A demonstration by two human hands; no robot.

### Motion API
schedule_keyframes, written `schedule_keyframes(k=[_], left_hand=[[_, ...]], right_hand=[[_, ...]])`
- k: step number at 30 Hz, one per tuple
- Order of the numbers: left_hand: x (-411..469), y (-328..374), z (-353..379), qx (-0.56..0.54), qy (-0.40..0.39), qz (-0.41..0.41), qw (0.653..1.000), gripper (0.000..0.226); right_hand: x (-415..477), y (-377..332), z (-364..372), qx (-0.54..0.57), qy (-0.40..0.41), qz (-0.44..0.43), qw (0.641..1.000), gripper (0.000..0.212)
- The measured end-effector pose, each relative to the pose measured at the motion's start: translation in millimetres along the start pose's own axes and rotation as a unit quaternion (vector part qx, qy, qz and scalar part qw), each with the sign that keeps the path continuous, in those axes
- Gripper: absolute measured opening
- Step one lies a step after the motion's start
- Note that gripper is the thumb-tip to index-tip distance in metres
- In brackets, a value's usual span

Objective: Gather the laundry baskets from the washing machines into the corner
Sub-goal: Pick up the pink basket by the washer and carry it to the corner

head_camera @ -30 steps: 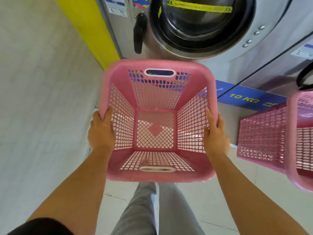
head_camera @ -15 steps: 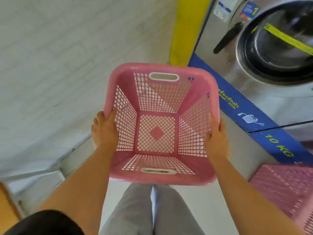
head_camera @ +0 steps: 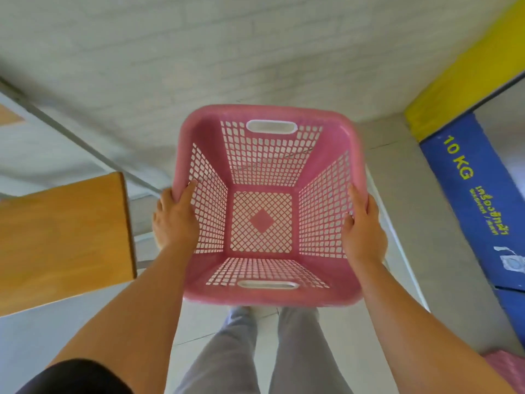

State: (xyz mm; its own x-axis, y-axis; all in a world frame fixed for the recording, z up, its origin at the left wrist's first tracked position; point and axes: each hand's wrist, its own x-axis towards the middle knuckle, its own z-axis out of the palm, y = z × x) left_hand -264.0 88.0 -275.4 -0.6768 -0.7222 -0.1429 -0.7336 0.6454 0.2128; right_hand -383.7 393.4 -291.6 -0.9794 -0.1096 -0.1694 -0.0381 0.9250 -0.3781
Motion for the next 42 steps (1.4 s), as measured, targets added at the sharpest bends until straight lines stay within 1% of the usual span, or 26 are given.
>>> schedule_keyframes(k=[6,12,18,28,31,38,42], left_hand=[[5.5,-95.5,0.3,0.000,0.019,-0.061,0.998,0.058],[20.8,-137.5,30.6,-0.017,0.011,-0.117,0.993,0.057],[43.6,-146.1,76.6,-0.045,-0.004,-0.147,0.988,0.059],[89.1,-153.4,154.0,-0.053,-0.020,-0.168,0.984,0.055],[100.9,-157.1,169.8,-0.046,-0.016,-0.172,0.984,0.055],[122.7,-170.4,196.0,-0.035,0.006,-0.147,0.989,0.058],[126.4,-172.2,199.1,-0.008,-0.028,-0.164,0.986,0.063]], right_hand=[[-13.8,-64.6,61.6,-0.003,-0.033,-0.057,0.998,0.064],[3.3,-95.4,112.9,-0.022,-0.044,-0.097,0.994,0.064],[38.9,-96.4,155.8,-0.043,-0.052,-0.113,0.991,0.061],[93.1,-90.0,228.7,-0.047,-0.051,-0.133,0.989,0.063],[102.0,-87.8,249.7,-0.042,-0.045,-0.137,0.989,0.064],[118.0,-88.6,283.9,-0.030,-0.025,-0.165,0.985,0.063],[122.5,-93.0,287.7,-0.059,-0.030,-0.171,0.983,0.064]])
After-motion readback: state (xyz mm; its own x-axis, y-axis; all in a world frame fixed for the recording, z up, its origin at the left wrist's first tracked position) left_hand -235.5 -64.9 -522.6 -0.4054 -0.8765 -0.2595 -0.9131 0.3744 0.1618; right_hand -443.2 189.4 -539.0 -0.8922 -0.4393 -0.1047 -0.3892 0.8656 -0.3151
